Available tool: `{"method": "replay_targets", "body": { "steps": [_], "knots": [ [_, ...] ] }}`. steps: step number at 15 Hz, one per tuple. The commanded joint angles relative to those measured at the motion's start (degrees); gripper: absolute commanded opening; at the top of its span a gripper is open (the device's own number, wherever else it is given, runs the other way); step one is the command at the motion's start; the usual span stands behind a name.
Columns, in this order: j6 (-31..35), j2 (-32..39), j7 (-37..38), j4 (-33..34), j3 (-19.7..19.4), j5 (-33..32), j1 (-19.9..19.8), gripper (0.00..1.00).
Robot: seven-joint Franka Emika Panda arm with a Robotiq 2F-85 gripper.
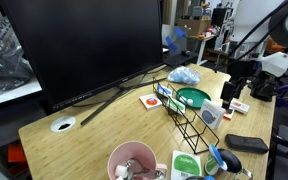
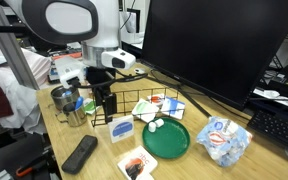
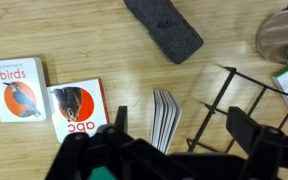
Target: Put the book on the black rack
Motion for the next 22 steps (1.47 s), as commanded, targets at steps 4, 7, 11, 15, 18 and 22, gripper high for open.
{"method": "replay_targets", "body": {
  "steps": [4, 7, 11, 15, 18, 22],
  "knots": [
    [7.3, 7.5, -1.0, 1.3, -1.6, 0.6, 0.2, 1.0],
    [10.0, 10.2, 0.9, 2.3, -1.6, -0.3, 0.1, 1.0],
    [12.3, 13.2, 5.4, 3.5, -2.4, -3.2, -0.1, 1.0],
    [12.8, 15.5, 8.9, 4.9, -3.5, -5.2, 0.2, 1.0],
    [12.5, 16.9, 10.0, 5.9, -4.0, -5.4, 0.4, 1.0],
    [12.1, 18.1, 9.4, 7.1, -3.9, -3.5, 0.4, 0.72]
  ]
}}
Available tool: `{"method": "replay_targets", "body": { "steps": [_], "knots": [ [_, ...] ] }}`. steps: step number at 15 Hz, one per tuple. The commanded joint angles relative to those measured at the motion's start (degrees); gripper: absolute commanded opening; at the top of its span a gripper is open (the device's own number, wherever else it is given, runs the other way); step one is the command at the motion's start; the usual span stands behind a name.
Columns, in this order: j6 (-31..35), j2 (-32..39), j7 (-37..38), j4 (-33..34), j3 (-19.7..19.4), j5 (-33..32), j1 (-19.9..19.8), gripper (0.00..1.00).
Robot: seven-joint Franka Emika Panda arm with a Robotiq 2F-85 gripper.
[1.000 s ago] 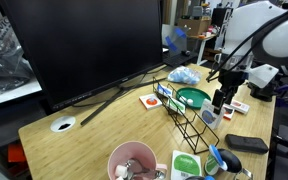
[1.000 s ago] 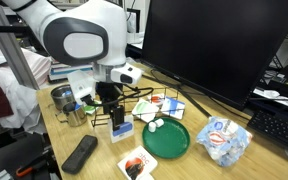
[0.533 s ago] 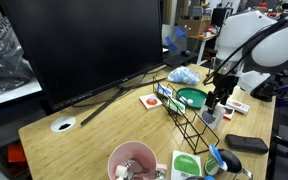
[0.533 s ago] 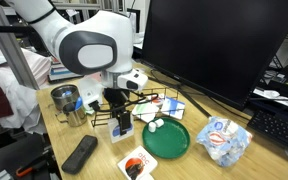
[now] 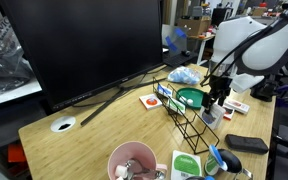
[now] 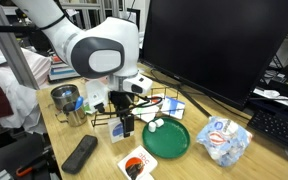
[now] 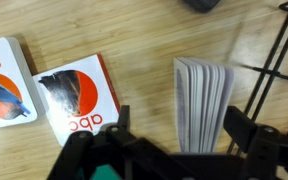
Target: Put the book on the black rack
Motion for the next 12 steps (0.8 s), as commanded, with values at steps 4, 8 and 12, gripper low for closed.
{"method": "replay_targets", "body": {
  "steps": [4, 8, 12],
  "knots": [
    [-0.5, 1.5, 0.6, 1.7, -0.6, 1.0, 0.5, 0.43],
    [-1.8, 1.1, 1.9, 1.7, -0.7, -0.3, 0.9, 0.16],
    [-4.4, -0.5, 5.1, 1.6, -1.1, -3.2, 1.7, 0.01]
  ]
}}
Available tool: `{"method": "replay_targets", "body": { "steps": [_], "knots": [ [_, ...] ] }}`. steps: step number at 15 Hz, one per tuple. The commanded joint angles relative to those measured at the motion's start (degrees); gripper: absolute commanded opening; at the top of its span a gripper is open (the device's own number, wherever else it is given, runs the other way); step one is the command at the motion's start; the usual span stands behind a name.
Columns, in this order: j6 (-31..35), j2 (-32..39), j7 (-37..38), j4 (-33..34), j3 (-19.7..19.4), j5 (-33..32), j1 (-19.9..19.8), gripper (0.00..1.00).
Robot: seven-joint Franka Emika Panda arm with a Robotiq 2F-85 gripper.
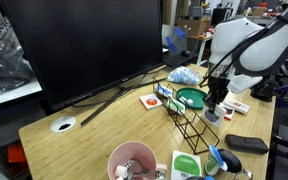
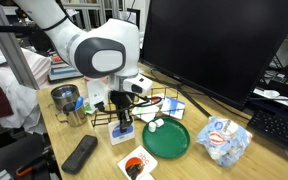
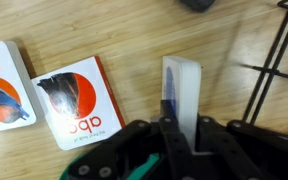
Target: Put the book on the black rack
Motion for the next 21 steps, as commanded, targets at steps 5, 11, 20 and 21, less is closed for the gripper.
{"method": "replay_targets", "body": {
  "steps": [5, 11, 20, 21],
  "knots": [
    [-9.0, -6.2, 6.0, 1.0, -0.8, -8.2, 1.1, 0.04],
    [-11.3, -18.1, -2.8, -0.7, 1.6, -8.2, 0.9, 0.04],
    [-8.6, -27.3, -25.1, -1.1, 4.8, -4.5, 8.3, 0.04],
    [-7.9, -26.9, -28.0, -1.2, 4.6, -3.5, 9.4, 0.04]
  ]
}}
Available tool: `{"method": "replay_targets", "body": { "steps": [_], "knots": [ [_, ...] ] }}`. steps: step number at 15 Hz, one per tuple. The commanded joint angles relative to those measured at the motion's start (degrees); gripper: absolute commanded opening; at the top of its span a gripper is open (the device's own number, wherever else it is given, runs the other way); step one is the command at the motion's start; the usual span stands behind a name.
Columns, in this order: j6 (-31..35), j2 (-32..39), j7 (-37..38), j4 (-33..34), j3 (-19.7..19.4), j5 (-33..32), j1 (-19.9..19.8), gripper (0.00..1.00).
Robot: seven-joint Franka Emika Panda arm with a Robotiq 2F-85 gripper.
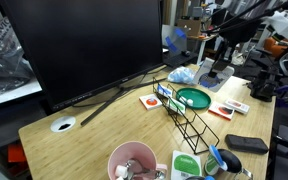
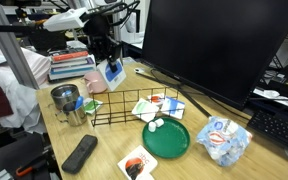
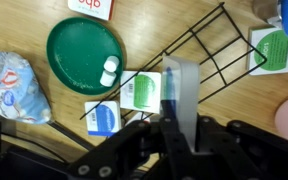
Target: Put the book on the black rack
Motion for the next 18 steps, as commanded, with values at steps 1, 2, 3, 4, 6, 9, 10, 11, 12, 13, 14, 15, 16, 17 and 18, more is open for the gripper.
{"method": "replay_targets", "body": {
  "steps": [1, 2, 3, 4, 6, 9, 10, 11, 12, 13, 14, 15, 16, 17, 18],
  "knots": [
    [3.1, 0.3, -11.6, -1.0, -0.9, 3.9, 2.9, 0.04],
    [4.1, 0.5, -15.0, -1.4, -1.4, 5.5, 3.8, 0.04],
    [4.4, 0.9, -17.6, -1.7, -1.9, 7.4, 4.5, 0.04],
    [2.3, 0.5, -12.3, -1.1, 0.2, 5.3, 2.8, 0.15],
    [2.9, 0.9, -15.4, -1.4, -0.4, 6.6, 3.3, 0.15],
    [3.3, 1.0, -16.1, -1.4, -0.7, 6.6, 3.3, 0.15],
    [3.3, 1.0, -16.1, -1.4, -0.7, 6.6, 3.4, 0.04],
    [3.8, 1.2, -18.0, -1.5, -1.2, 8.0, 4.2, 0.04],
    [3.6, 1.6, -18.8, -1.4, -1.1, 7.5, 4.3, 0.04],
    [3.5, 1.8, -19.4, -1.3, -0.9, 6.9, 4.2, 0.04],
    [3.4, 2.2, -20.5, -1.3, -0.9, 6.5, 4.3, 0.04],
    [3.5, 2.6, -21.5, -1.5, -0.8, 6.4, 4.4, 0.04],
    [3.6, 3.0, -22.2, -1.6, -0.7, 6.3, 4.4, 0.04],
    [3.8, 3.3, -23.0, -2.0, -0.7, 5.9, 4.4, 0.04],
    [4.3, 3.6, -24.4, -2.4, -0.8, 6.4, 4.7, 0.04]
  ]
}}
